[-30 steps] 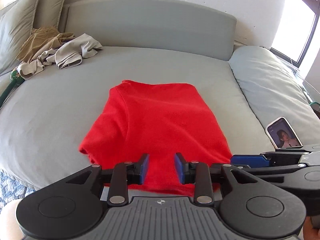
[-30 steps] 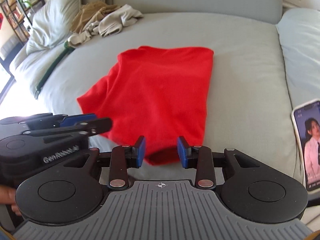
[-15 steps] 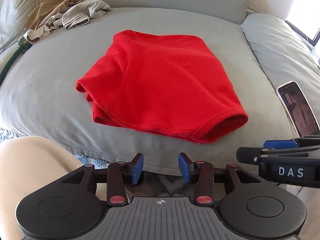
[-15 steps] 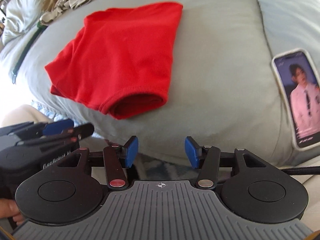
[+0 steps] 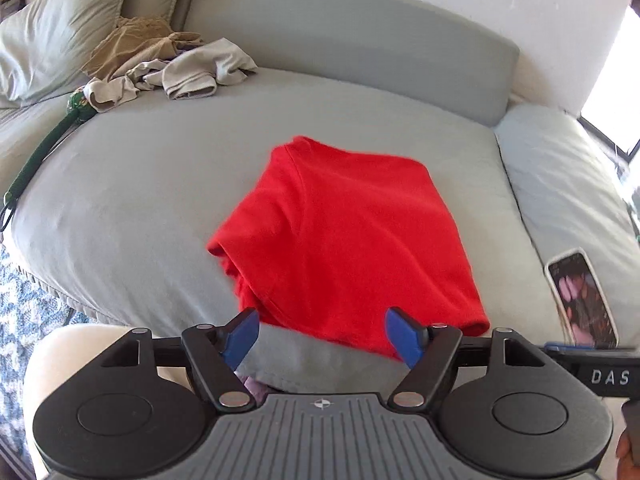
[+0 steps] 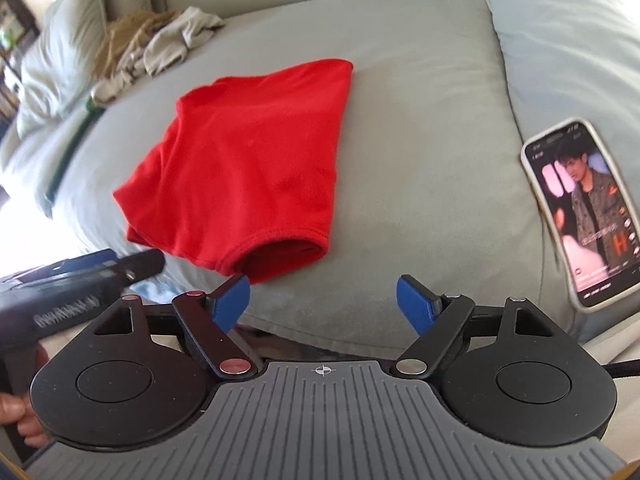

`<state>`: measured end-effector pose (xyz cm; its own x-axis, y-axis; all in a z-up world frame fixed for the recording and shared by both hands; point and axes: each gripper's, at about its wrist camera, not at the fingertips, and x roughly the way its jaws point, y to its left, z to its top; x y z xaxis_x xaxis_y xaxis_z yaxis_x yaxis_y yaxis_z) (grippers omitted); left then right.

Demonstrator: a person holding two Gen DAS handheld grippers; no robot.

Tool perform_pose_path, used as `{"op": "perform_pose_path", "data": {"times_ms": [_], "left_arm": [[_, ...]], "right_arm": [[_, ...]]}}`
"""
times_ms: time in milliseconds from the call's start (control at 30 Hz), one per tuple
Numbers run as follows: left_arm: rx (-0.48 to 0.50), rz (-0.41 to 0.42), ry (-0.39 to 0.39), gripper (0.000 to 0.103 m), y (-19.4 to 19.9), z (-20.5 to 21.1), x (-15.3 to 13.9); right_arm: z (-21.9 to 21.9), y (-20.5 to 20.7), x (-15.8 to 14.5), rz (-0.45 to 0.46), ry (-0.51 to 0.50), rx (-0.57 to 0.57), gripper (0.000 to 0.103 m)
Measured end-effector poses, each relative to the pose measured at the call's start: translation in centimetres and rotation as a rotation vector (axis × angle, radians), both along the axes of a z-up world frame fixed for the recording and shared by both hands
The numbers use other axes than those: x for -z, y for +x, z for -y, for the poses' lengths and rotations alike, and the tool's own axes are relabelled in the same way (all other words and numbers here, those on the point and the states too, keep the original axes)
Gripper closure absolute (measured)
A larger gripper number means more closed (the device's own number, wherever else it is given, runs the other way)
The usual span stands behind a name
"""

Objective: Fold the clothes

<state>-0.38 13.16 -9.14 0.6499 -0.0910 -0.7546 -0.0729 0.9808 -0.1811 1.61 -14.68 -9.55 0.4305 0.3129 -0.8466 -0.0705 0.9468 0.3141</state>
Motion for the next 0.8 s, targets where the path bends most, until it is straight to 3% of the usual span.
{"op": "perform_pose_path", "data": {"times_ms": [133,233,367,600,800], "left_arm": [[-0.077,0.061,-0.008,0.018,2.2,-3.4,-1.0],[-0.079,0.023,-0.053,0.016,4.6,-5.5,0.0],[-0.064,-0.076,-0.220,0.016,7.3,-8.1,2.5],[0.004,-0.123,-0.450,0.018,10.3,-9.6,5.5],[0.121,-0.187,-0.530,0.021,12.9,-9.2,6.9]], "right_arm": [[2.2,1.1,1.2,-0.044,0.134,0.075,0.020],[3.3,2.1,1.9,-0.057,0.212,0.106,0.020],[4.9,4.0,3.4,-0.091,0.375,0.149,0.020],[6.1,7.2,6.6,-0.134,0.582,0.204,0.020],[5.9,10.0,8.6,-0.149,0.665,0.189,0.024]]}}
